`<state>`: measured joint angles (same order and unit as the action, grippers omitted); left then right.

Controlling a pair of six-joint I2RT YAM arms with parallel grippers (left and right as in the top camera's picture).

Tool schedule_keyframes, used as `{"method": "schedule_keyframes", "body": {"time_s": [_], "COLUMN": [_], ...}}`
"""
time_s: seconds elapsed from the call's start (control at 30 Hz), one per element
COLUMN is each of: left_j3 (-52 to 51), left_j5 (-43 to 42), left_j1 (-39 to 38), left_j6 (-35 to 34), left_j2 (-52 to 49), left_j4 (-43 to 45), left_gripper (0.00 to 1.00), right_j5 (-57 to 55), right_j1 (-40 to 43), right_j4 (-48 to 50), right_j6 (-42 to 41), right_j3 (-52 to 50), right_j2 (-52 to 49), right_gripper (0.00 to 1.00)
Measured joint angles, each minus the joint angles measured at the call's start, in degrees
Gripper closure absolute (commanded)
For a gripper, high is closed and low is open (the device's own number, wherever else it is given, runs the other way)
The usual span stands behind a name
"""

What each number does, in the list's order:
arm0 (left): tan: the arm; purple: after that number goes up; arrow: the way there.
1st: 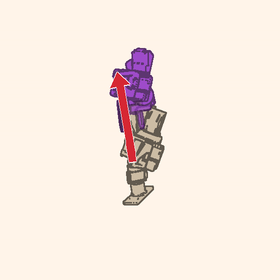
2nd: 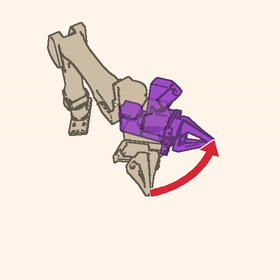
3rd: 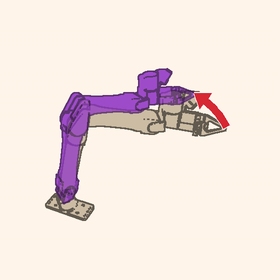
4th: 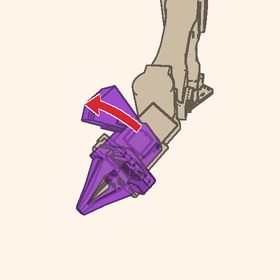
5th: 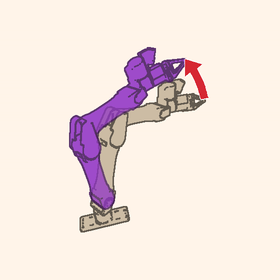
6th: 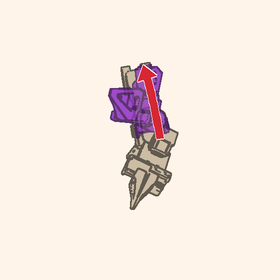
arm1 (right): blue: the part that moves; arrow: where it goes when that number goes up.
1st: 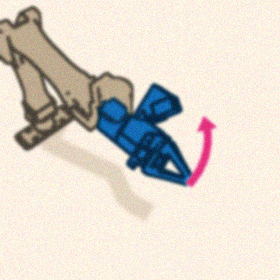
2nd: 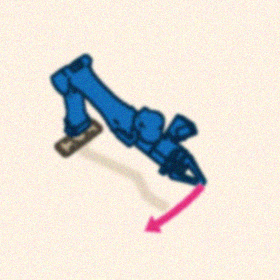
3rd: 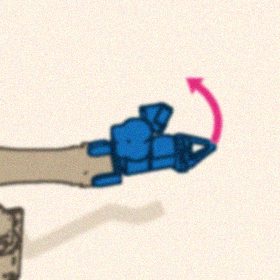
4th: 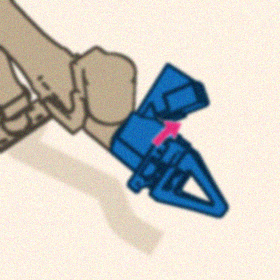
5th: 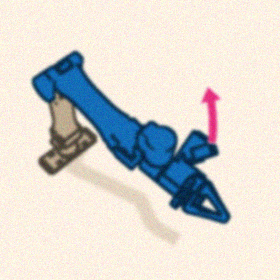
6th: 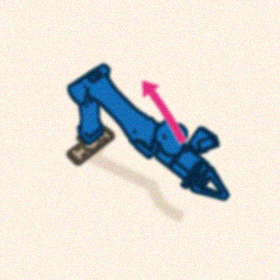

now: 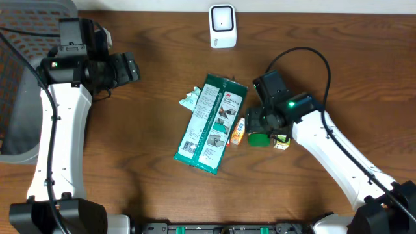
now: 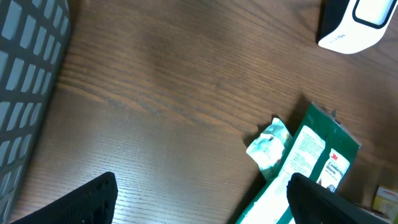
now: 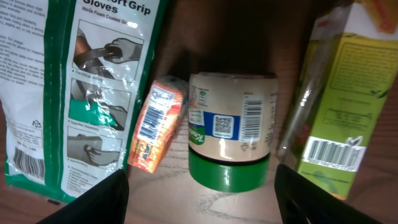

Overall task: Scan the item barcode
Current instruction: 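Move the right gripper down toward the POKKA carton and jar, then grasp the small Kleenex tissue pack beside the jar with the right gripper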

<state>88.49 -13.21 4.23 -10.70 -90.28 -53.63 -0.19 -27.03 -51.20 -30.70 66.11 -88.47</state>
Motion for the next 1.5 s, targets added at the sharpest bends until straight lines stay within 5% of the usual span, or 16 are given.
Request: {"method": "schedule_keyframes", "body": {"time_s": [0.73, 1.17, 1.5], "left_j3": [0.0, 0.0, 0.0], "left_j5": [0.0, 0.0, 0.0], "left_j1": [0.0, 0.0, 0.0], "left_j6": [0.0, 0.0, 0.0], "left_j2": [0.0, 0.0, 0.0], "left_j4": [0.0, 0.0, 0.0], "left_gripper": [0.13, 0.13, 0.13], "right_j5": [-1.6, -2.4, -4.9], "right_j1": [-3.9, -9.1, -11.1], "right_j4": [9.2, 12.8, 14.0], "right_j6": [-5.0, -9.1, -11.4], "right_j3": [-4.2, -2.3, -2.3], "right_j2": [0.0, -5.4, -10.3], "right_gripper": [0.37, 0.33, 0.5]}}
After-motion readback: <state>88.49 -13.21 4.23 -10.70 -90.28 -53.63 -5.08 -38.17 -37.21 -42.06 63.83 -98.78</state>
